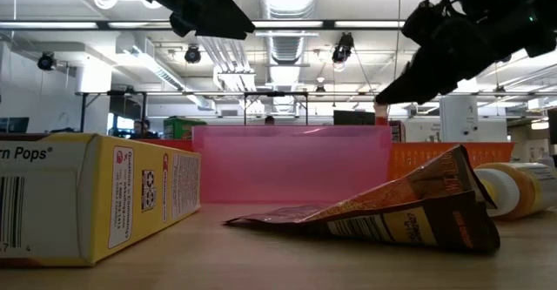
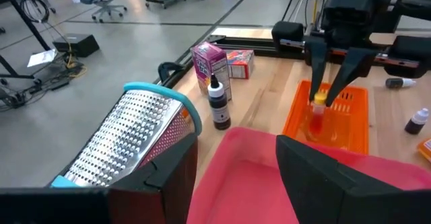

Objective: Pick & Place Kitchen Items
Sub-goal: Put the small orange food coloring bottle into the orange bin

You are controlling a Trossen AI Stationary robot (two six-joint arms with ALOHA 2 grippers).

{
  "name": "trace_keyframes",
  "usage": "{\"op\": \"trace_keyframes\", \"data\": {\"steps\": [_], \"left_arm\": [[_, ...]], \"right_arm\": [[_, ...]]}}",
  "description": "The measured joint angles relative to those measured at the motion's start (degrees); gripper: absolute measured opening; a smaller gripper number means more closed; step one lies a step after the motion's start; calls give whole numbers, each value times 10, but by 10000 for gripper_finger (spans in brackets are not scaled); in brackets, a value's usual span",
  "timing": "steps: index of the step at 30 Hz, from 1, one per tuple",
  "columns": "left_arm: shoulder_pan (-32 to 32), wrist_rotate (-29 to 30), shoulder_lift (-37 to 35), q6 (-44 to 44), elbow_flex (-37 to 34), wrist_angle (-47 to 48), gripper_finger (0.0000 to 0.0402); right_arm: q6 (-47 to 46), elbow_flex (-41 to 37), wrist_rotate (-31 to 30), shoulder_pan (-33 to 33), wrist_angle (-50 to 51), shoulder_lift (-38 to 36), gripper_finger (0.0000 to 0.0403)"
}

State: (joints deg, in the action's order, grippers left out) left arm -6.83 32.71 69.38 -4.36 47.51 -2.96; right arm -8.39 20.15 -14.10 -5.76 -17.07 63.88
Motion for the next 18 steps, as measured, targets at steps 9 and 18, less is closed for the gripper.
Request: {"op": "trace_keyframes", "data": {"steps": [9, 18], "left_arm": [[0, 0, 0, -2, 0, 0, 207], [0, 0, 0, -3, 0, -1, 207]], "right_arm": [[-2, -63, -1, 0, -94, 0, 54], [-6, -73, -8, 0, -95, 1, 54]]}}
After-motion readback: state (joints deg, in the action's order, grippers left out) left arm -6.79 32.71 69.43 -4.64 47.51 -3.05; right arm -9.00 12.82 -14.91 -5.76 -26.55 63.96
